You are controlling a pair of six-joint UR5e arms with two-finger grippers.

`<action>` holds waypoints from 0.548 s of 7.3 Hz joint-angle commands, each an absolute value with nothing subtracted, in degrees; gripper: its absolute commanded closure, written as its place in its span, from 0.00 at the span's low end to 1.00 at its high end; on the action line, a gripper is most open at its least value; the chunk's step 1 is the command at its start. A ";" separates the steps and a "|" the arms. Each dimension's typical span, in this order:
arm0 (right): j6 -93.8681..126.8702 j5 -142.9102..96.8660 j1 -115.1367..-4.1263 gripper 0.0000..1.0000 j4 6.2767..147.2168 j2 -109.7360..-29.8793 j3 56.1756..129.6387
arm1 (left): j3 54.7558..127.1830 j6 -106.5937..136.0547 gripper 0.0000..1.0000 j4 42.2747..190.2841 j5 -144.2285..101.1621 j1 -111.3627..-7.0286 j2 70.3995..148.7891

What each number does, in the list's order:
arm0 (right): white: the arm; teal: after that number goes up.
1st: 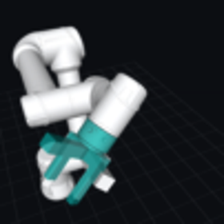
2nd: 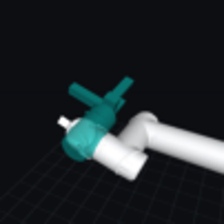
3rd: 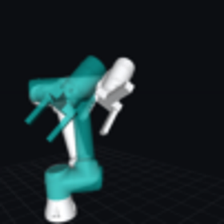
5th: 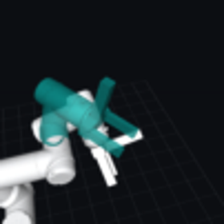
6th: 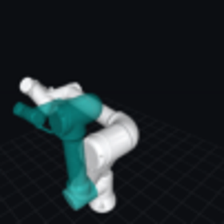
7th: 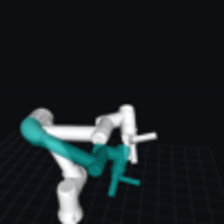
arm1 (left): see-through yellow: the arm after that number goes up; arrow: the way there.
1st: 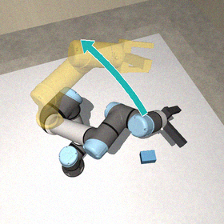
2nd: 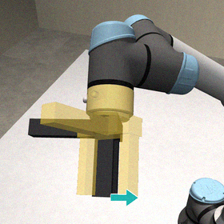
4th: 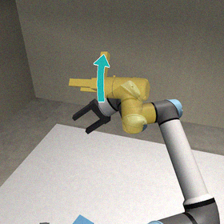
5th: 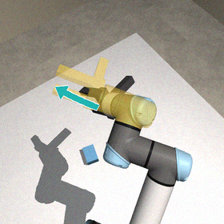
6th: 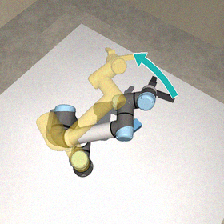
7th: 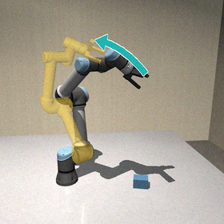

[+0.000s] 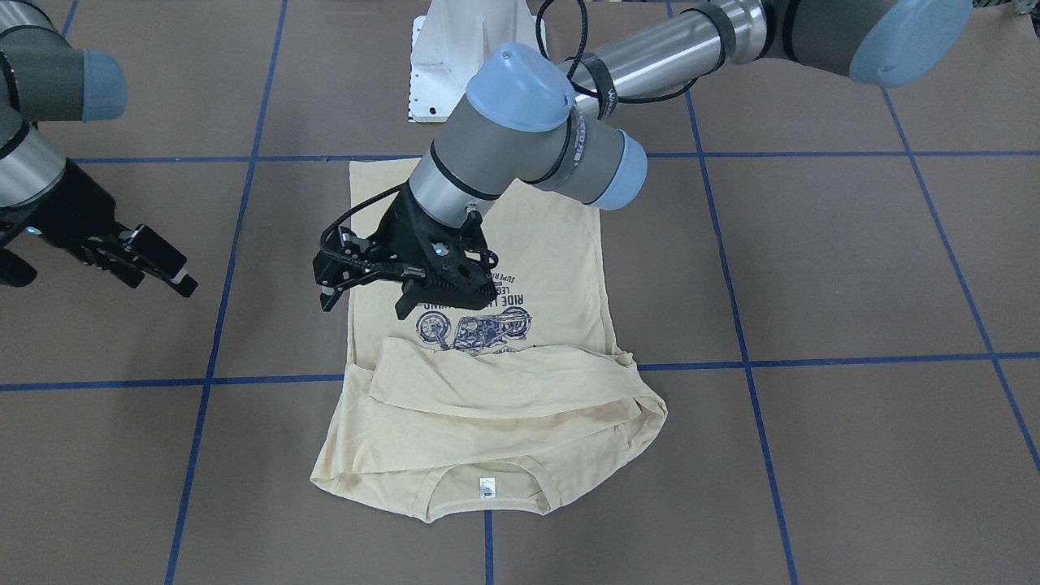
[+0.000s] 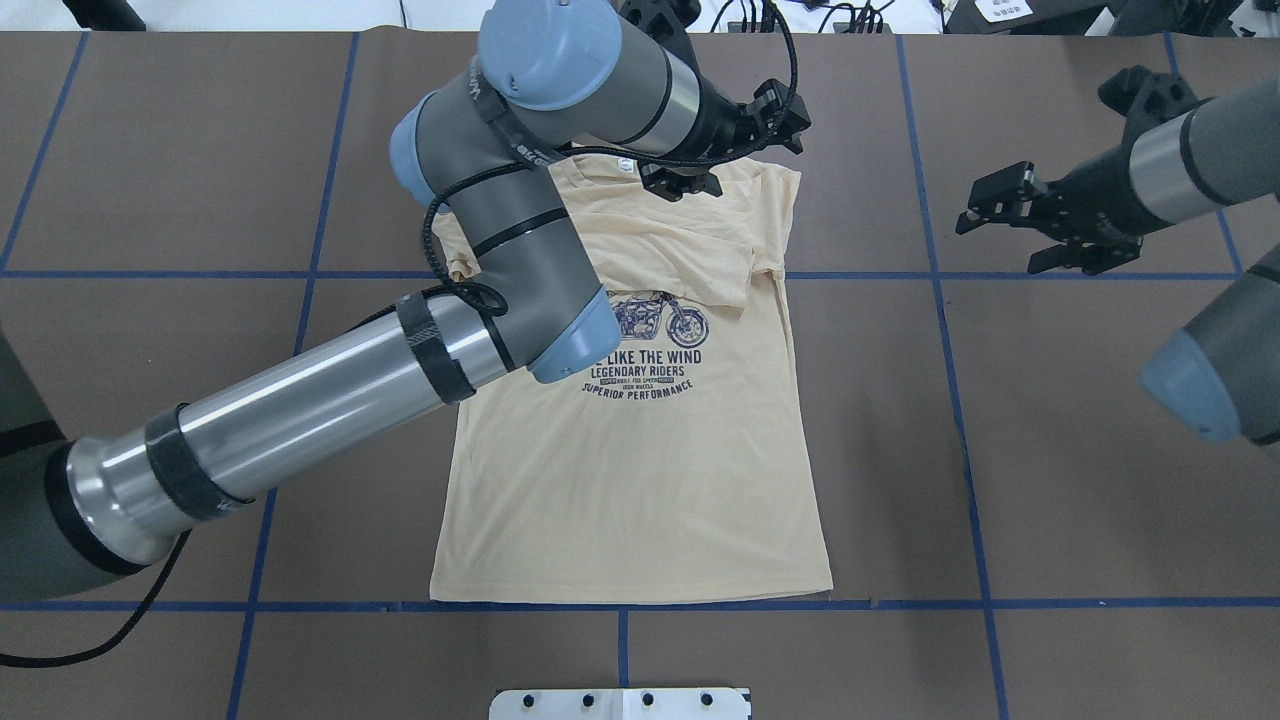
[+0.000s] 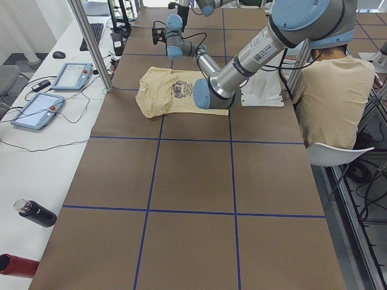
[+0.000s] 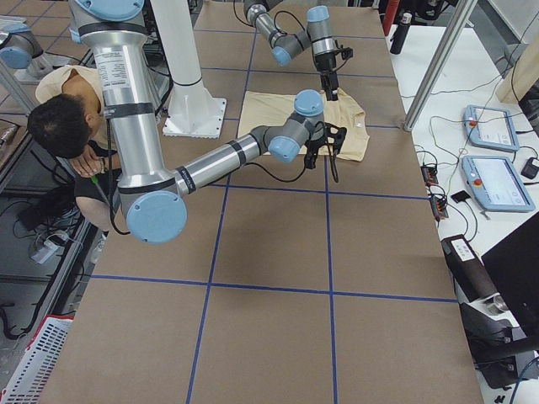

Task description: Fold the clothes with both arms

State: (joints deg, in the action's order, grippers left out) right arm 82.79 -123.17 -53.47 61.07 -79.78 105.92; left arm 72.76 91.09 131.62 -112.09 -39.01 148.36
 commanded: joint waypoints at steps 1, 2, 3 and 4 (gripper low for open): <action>106.40 -108.18 -37.52 0.00 56.51 -79.46 109.41 | 89.40 90.44 0.06 129.99 -113.47 -40.16 135.07; 113.48 -101.67 -30.13 0.01 57.82 -79.54 112.30 | 94.69 90.35 0.06 129.99 -113.55 -41.21 129.95; 120.69 -89.86 -19.36 0.01 63.92 -79.45 114.06 | 96.57 88.79 0.06 129.99 -113.55 -41.74 127.38; 125.20 -75.47 -8.63 0.04 67.20 -79.63 114.69 | 96.33 87.73 0.06 129.99 -113.38 -41.75 127.09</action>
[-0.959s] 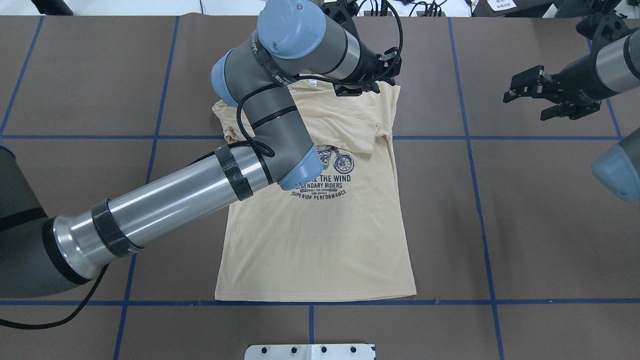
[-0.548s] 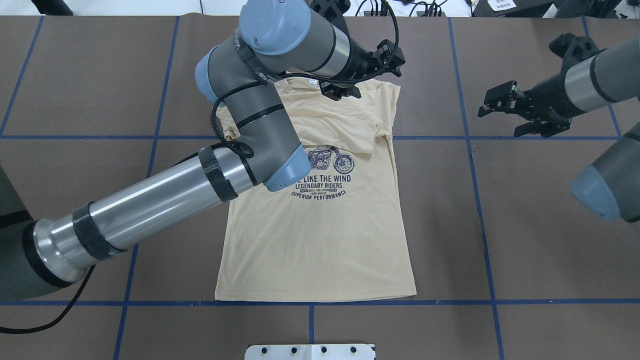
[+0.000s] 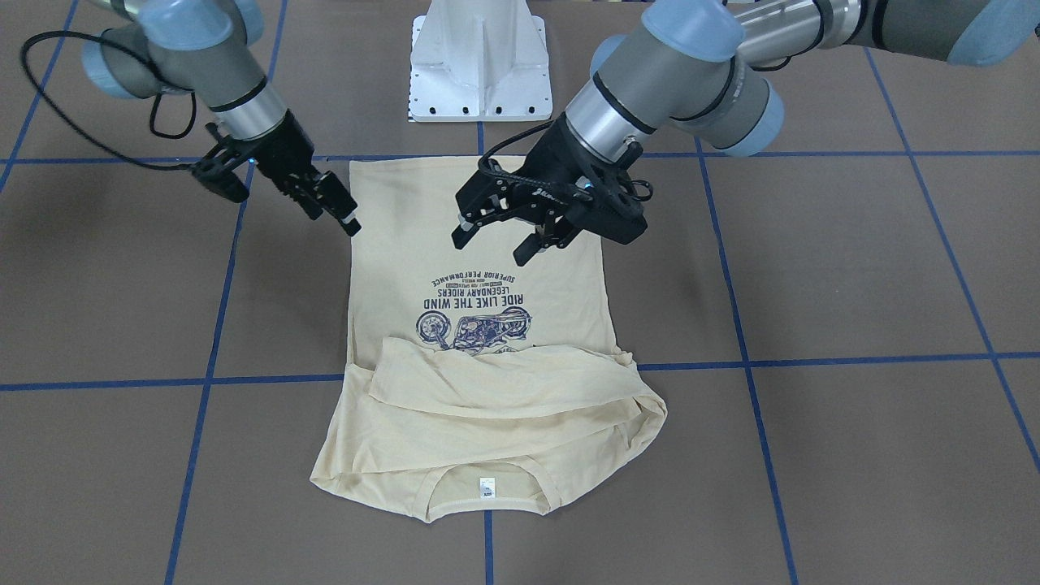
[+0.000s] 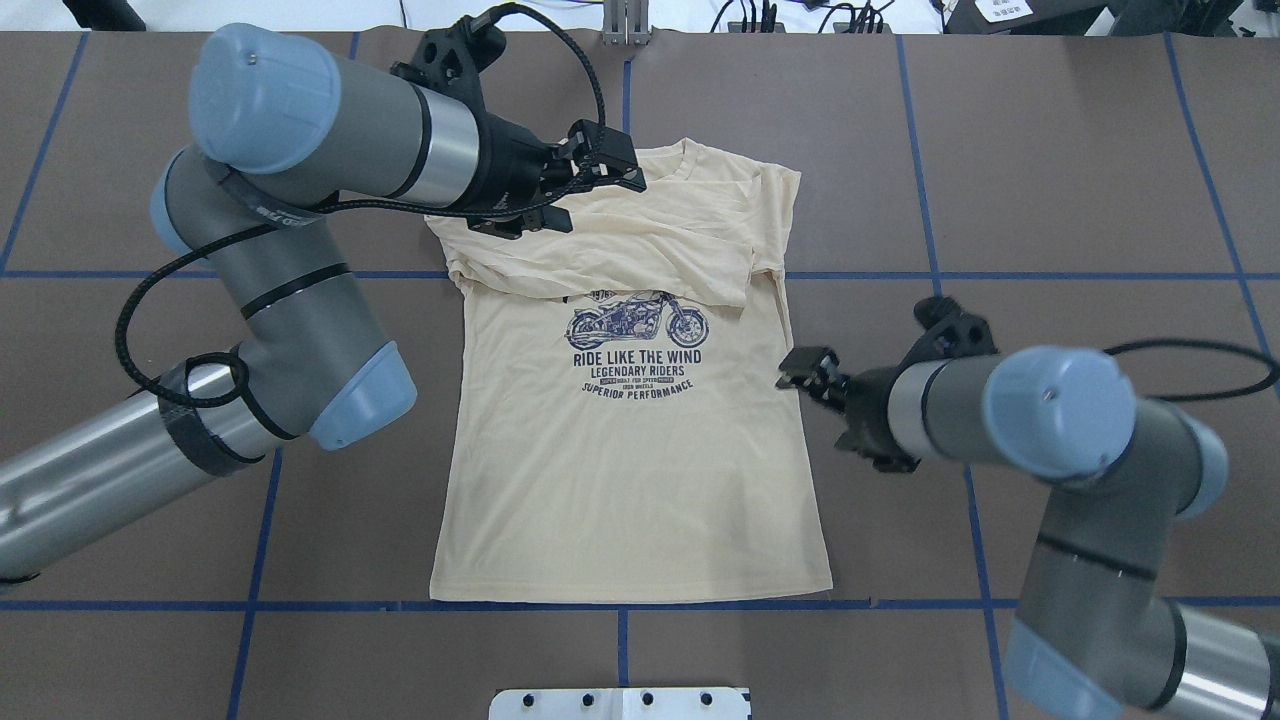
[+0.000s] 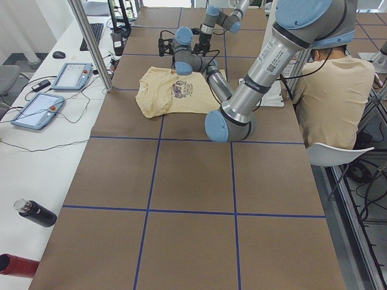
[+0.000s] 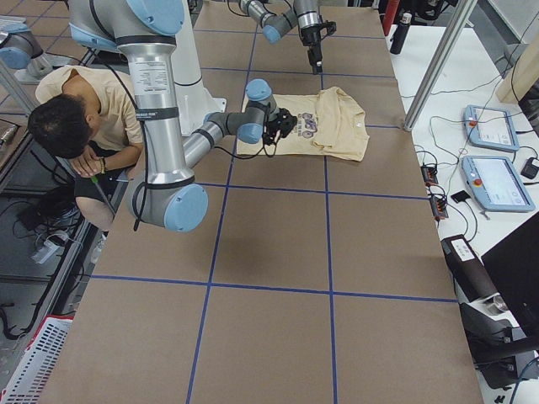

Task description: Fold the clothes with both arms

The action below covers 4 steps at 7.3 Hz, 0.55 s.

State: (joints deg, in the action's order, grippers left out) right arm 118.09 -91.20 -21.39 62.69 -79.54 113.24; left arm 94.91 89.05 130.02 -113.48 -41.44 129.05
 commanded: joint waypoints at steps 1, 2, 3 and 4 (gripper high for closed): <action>129.51 -74.02 -5.05 0.07 67.41 -80.24 114.61 | 96.07 86.93 0.06 129.99 -113.29 -41.75 127.09; 130.59 -73.83 -3.27 0.08 68.80 -81.03 114.61 | 96.15 86.92 0.06 129.99 -113.29 -41.75 127.00; 130.69 -73.92 -2.99 0.09 70.38 -81.21 114.87 | 96.24 86.92 0.06 129.99 -113.29 -41.75 126.91; 130.78 -74.18 -3.08 0.10 71.44 -81.47 115.13 | 96.33 86.92 0.06 129.99 -113.29 -41.75 126.91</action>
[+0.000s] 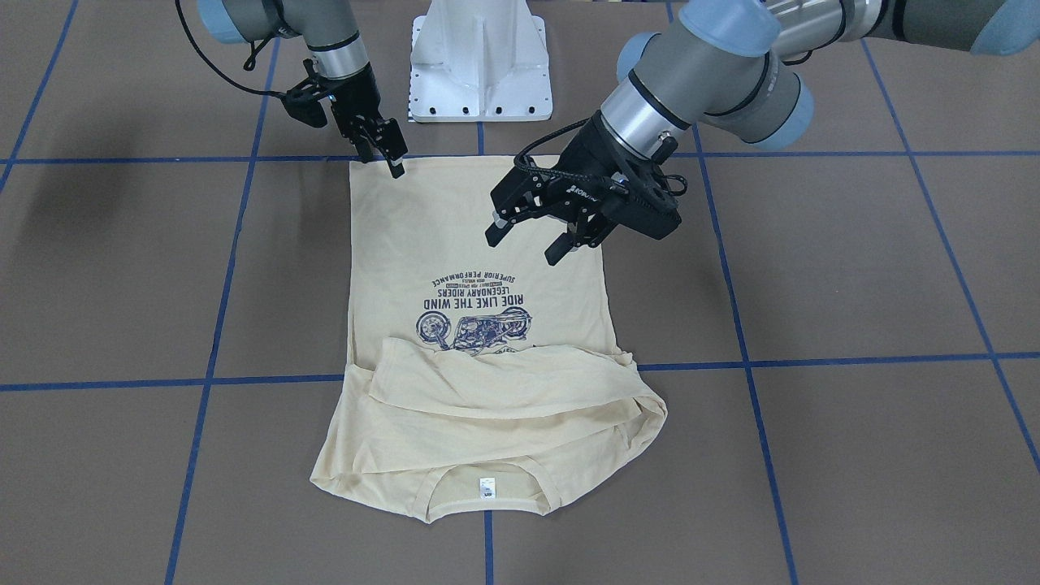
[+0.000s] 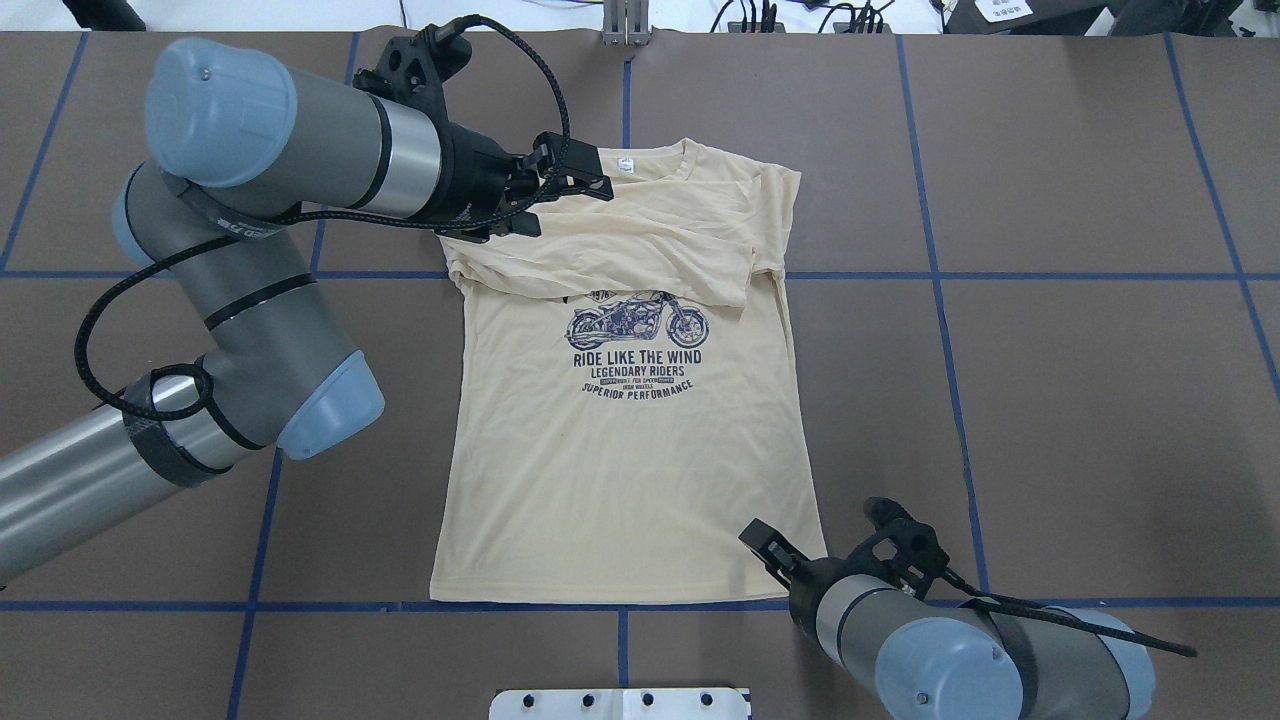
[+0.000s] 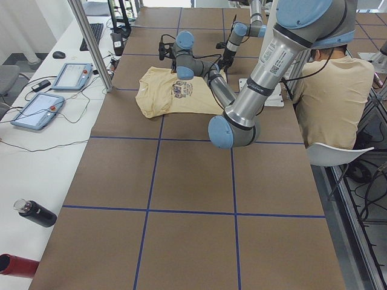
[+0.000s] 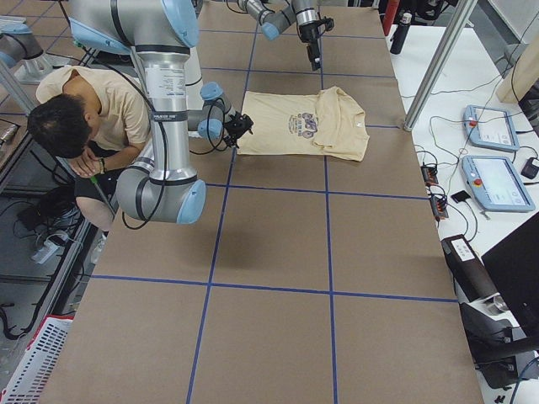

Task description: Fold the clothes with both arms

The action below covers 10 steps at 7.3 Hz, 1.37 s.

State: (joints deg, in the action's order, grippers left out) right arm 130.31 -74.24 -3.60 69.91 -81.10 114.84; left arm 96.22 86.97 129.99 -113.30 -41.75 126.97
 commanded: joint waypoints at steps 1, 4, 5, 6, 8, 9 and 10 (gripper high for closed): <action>130.69 -74.53 -3.16 0.12 73.37 -82.26 116.96 | 96.15 86.92 0.06 129.99 -113.20 -41.75 126.91; 130.69 -75.67 -2.90 0.14 78.66 -83.76 119.19 | 95.98 87.01 0.06 129.99 -113.20 -41.75 126.91; 130.52 -75.76 -2.90 0.14 78.66 -83.59 117.96 | 95.98 87.01 0.06 129.99 -113.20 -41.75 126.91; 130.43 -76.02 -2.90 0.19 78.66 -83.15 118.04 | 95.89 86.92 0.06 129.99 -113.12 -41.75 126.83; 130.61 -76.11 -3.07 0.59 78.66 -83.32 118.21 | 96.06 86.92 0.06 129.99 -113.12 -41.75 126.48; 130.61 -76.11 -3.16 0.94 78.75 -83.58 118.56 | 96.15 86.92 0.06 129.99 -113.12 -41.75 126.13; 130.61 -76.03 -3.16 1.00 78.75 -83.76 118.48 | 96.15 86.92 0.06 129.99 -113.03 -41.75 126.12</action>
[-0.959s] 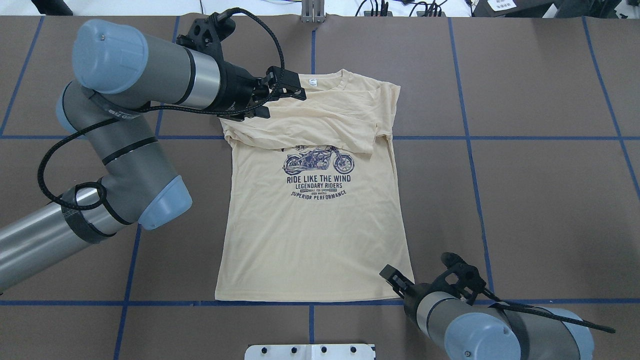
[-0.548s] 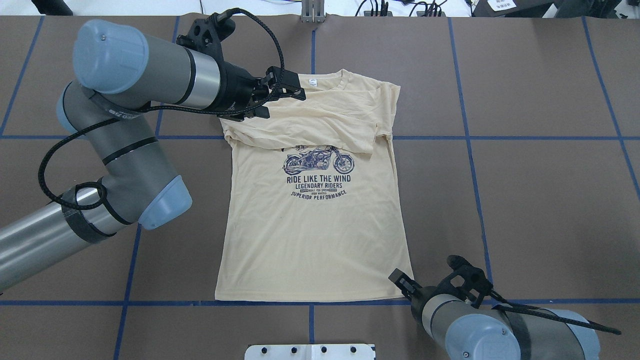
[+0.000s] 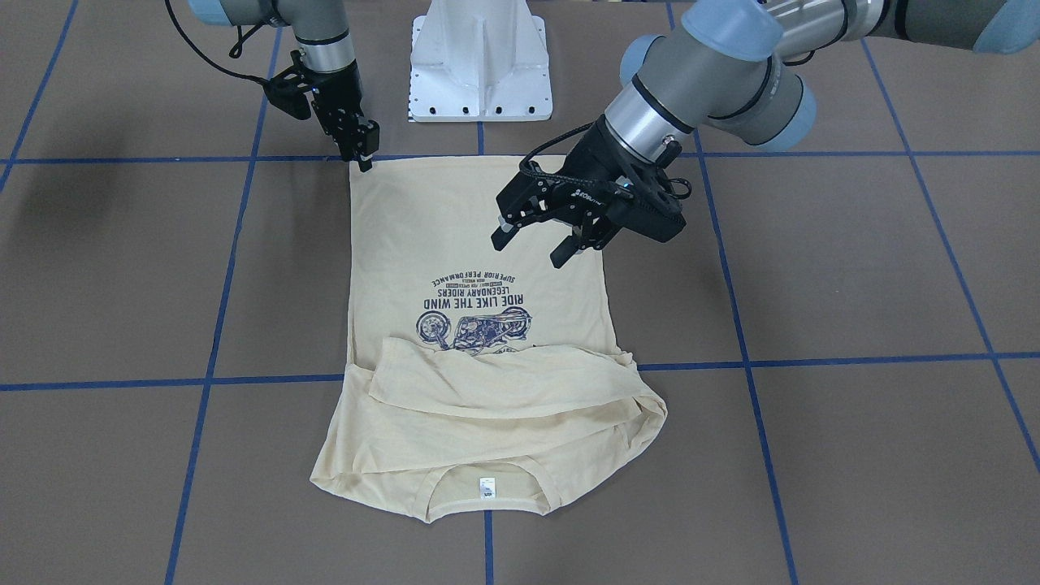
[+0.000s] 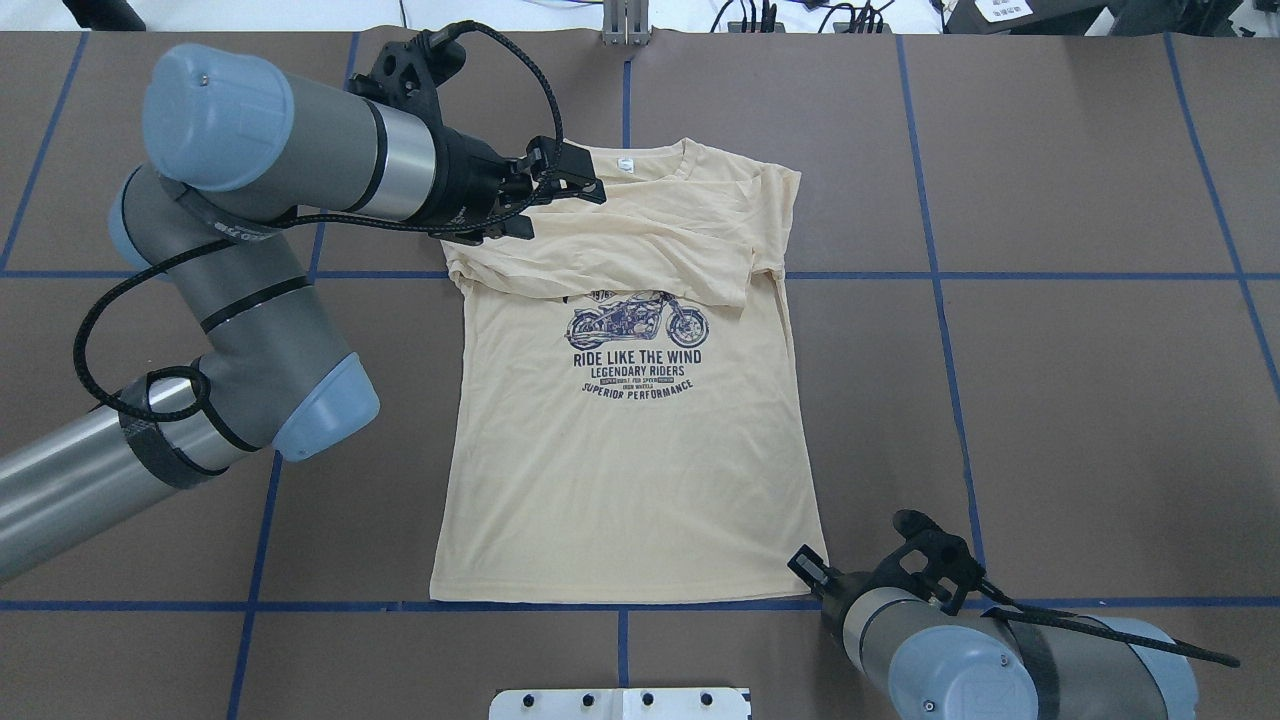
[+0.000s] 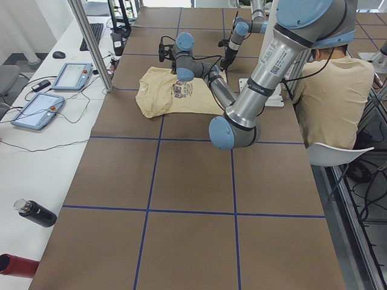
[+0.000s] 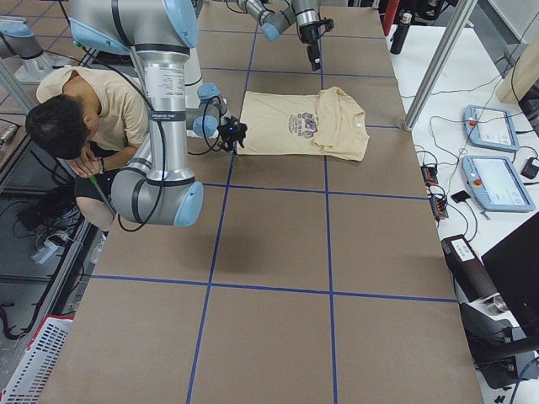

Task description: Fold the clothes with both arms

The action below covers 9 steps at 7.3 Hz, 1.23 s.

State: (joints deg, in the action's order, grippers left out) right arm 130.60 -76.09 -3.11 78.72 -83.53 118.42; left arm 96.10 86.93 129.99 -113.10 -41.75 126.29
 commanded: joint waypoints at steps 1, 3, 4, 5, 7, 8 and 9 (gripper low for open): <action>130.61 -76.11 -3.16 1.00 78.75 -83.67 118.91 | 96.24 86.92 0.06 129.99 -113.03 -41.75 126.12; 130.61 -76.11 -3.69 1.00 78.75 -84.02 119.96 | 96.76 87.18 0.06 129.99 -112.85 -41.75 123.42; 130.61 -76.11 -3.78 1.00 78.92 -84.89 121.62 | 99.20 87.88 0.05 128.86 -109.98 -40.53 119.22; 130.61 -76.20 -3.78 1.00 79.01 -86.03 122.60 | 105.41 87.89 0.05 123.02 -103.95 -34.95 113.52; 130.61 -77.16 -4.04 1.00 79.01 -86.49 123.40 | 112.14 95.04 0.09 116.82 -102.05 -28.08 107.51; 130.61 -78.56 -4.74 1.00 79.01 -86.48 123.83 | 112.15 95.36 0.09 116.63 -101.08 -25.43 106.97; 130.61 -78.66 -4.75 1.00 79.01 -86.57 123.75 | 112.15 95.88 0.09 116.63 -100.47 -22.44 105.40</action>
